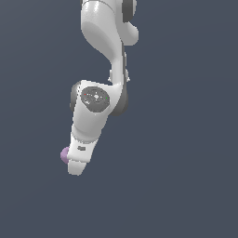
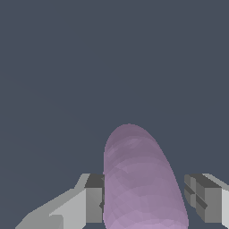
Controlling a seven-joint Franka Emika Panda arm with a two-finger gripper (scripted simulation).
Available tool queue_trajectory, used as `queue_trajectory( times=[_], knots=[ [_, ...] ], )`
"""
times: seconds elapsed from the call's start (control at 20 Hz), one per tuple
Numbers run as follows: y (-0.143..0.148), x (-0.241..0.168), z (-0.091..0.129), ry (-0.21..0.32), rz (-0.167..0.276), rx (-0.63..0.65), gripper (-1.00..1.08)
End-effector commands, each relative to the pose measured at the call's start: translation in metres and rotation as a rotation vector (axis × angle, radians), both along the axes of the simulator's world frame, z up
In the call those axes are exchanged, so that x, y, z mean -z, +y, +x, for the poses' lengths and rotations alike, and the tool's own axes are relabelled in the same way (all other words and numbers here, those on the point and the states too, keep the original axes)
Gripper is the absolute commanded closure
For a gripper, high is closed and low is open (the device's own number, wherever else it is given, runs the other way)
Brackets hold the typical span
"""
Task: Pick up the object and move it to a goal position.
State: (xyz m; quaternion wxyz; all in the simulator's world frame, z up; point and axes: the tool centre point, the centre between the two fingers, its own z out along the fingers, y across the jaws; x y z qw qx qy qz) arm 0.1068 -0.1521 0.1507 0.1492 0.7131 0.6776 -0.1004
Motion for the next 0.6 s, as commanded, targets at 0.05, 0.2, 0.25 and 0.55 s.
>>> queue_trajectory(
  times=[0.05,0.2,0.25,0.55],
  knots=[
    [-0.012,-0.004,0.008,0.0,0.0,-0.001,1.08],
    [-0.019,-0.006,0.011,0.0,0.0,-0.001,1.08],
    [-0.02,-0.006,0.012,0.0,0.0,-0.001,1.08],
    [-0.022,-0.007,0.014,0.0,0.0,-0.001,1.08]
  ],
)
